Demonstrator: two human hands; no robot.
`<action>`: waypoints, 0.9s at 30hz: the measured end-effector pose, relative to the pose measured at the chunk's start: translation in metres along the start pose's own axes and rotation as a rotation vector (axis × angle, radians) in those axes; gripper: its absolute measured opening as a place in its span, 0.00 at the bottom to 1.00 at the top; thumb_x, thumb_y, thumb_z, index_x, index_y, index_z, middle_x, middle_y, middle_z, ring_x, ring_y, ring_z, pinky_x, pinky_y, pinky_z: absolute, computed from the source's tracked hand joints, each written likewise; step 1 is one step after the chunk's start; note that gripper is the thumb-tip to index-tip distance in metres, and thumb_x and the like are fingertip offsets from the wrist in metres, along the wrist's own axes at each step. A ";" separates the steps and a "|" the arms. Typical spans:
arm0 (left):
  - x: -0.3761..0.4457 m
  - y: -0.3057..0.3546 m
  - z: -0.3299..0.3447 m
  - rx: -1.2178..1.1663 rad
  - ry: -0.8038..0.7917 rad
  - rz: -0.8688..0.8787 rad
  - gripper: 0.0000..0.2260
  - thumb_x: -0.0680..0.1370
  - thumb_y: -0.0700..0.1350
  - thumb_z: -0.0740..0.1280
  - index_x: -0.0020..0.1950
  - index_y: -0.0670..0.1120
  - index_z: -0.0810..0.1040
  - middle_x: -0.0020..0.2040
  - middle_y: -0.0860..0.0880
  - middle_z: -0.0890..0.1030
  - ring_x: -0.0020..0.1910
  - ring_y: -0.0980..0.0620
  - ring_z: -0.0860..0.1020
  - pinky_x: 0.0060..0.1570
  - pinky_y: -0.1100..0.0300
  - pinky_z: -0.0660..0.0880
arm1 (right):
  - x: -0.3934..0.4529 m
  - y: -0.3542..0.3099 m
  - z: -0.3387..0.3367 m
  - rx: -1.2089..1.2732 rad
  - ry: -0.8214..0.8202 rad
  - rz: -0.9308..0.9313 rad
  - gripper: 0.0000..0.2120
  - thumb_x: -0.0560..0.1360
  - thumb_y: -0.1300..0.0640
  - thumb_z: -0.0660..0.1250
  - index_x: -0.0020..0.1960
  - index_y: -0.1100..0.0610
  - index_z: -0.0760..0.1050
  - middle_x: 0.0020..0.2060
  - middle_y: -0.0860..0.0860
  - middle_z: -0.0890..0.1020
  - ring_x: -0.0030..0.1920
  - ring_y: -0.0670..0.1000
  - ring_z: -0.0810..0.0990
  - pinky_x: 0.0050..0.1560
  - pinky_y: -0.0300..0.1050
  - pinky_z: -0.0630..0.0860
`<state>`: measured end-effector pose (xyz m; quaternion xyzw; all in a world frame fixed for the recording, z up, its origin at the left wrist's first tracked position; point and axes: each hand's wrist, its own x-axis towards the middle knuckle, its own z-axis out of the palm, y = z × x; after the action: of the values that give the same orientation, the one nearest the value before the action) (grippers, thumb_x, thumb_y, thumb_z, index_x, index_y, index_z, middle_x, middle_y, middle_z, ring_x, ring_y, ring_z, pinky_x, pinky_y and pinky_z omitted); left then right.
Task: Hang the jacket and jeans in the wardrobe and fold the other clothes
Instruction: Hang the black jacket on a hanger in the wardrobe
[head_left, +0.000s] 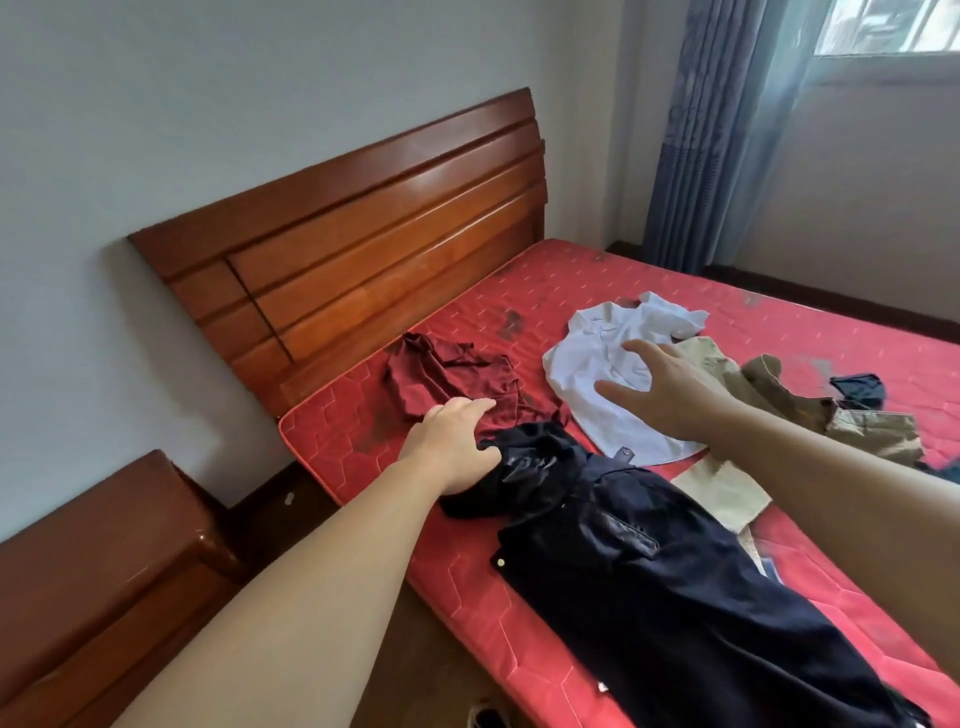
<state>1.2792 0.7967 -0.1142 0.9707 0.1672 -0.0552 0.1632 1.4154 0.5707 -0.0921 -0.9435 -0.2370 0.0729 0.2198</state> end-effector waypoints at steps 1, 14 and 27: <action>0.019 -0.001 0.006 -0.003 -0.018 0.011 0.29 0.76 0.53 0.64 0.76 0.57 0.61 0.75 0.52 0.64 0.73 0.48 0.63 0.69 0.50 0.66 | 0.013 0.005 0.006 -0.001 -0.008 0.021 0.39 0.70 0.28 0.59 0.74 0.48 0.61 0.71 0.52 0.67 0.69 0.56 0.68 0.65 0.57 0.69; 0.267 -0.047 0.134 -0.031 -0.348 0.116 0.30 0.75 0.51 0.65 0.76 0.54 0.62 0.74 0.50 0.66 0.72 0.46 0.65 0.68 0.48 0.65 | 0.168 0.092 0.138 -0.049 -0.223 0.379 0.40 0.70 0.30 0.63 0.75 0.49 0.60 0.72 0.51 0.66 0.70 0.56 0.67 0.68 0.59 0.67; 0.373 -0.083 0.297 0.135 -0.549 0.083 0.40 0.75 0.60 0.67 0.80 0.53 0.48 0.80 0.46 0.51 0.79 0.48 0.52 0.74 0.45 0.56 | 0.219 0.170 0.306 -0.135 -0.473 0.556 0.40 0.70 0.33 0.66 0.73 0.53 0.62 0.70 0.52 0.69 0.68 0.58 0.69 0.63 0.58 0.68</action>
<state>1.5852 0.8857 -0.4790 0.9343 0.0727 -0.3200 0.1393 1.6044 0.6572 -0.4492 -0.9413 -0.0203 0.3300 0.0681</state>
